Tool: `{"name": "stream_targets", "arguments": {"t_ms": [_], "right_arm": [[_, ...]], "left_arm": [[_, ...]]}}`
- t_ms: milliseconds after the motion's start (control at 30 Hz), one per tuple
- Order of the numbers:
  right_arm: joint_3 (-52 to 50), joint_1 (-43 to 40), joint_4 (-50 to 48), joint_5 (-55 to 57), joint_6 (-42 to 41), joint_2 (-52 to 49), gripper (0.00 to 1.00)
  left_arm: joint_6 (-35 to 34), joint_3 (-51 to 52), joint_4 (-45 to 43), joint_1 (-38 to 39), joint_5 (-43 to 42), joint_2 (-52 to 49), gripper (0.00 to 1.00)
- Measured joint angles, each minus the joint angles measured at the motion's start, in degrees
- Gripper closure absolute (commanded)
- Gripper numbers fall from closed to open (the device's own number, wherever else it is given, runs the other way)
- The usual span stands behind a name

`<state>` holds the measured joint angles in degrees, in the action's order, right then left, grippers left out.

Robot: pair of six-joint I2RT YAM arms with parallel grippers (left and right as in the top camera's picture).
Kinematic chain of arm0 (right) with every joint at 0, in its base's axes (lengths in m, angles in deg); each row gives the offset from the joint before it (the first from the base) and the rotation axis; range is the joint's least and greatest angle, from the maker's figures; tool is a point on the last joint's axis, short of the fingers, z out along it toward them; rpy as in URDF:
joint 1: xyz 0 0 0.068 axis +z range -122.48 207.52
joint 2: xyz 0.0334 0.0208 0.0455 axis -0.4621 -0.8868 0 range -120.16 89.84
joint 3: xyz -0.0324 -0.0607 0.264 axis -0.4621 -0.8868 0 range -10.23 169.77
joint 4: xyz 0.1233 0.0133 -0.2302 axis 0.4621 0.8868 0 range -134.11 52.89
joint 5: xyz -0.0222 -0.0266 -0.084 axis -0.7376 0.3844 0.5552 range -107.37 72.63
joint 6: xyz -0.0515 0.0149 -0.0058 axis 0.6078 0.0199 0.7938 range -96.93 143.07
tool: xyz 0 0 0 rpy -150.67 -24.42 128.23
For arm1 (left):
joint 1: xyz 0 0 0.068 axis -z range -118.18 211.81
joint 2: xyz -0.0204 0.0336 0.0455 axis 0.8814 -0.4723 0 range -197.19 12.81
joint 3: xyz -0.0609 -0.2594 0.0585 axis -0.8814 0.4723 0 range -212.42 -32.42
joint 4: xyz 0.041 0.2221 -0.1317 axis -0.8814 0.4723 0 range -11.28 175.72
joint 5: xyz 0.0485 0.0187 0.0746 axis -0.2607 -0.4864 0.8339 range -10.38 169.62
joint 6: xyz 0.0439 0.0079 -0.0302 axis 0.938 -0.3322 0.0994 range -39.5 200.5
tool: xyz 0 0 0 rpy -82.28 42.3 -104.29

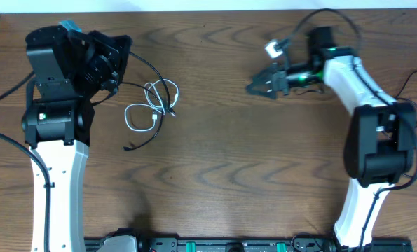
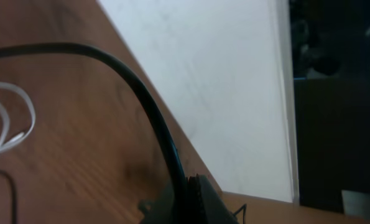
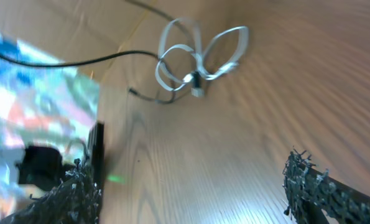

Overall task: Untangle cables
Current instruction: 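Move the right gripper left to the white cable beside the left gripper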

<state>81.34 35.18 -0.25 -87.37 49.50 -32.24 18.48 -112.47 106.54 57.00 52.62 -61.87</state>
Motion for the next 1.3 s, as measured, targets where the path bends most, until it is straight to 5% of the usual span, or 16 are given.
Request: {"name": "stream_targets", "arguments": {"t_ms": [533,1067,1300], "right_arm": [[0.0,21.2,-20.0,1.4,2.6,0.0,0.06],[0.0,22.7,-26.9,25.8,-10.5,0.0,0.10],[0.0,22.4,-23.8,36.2,-17.7,0.0,0.10]], "left_arm": [[-1.8,0.0,9.4,0.0,-0.1,-1.4,0.93],[23.0,0.0,27.8,0.0,0.6,-4.7,0.92],[28.7,0.6,35.8,0.0,11.0,-7.1,0.93]]}}
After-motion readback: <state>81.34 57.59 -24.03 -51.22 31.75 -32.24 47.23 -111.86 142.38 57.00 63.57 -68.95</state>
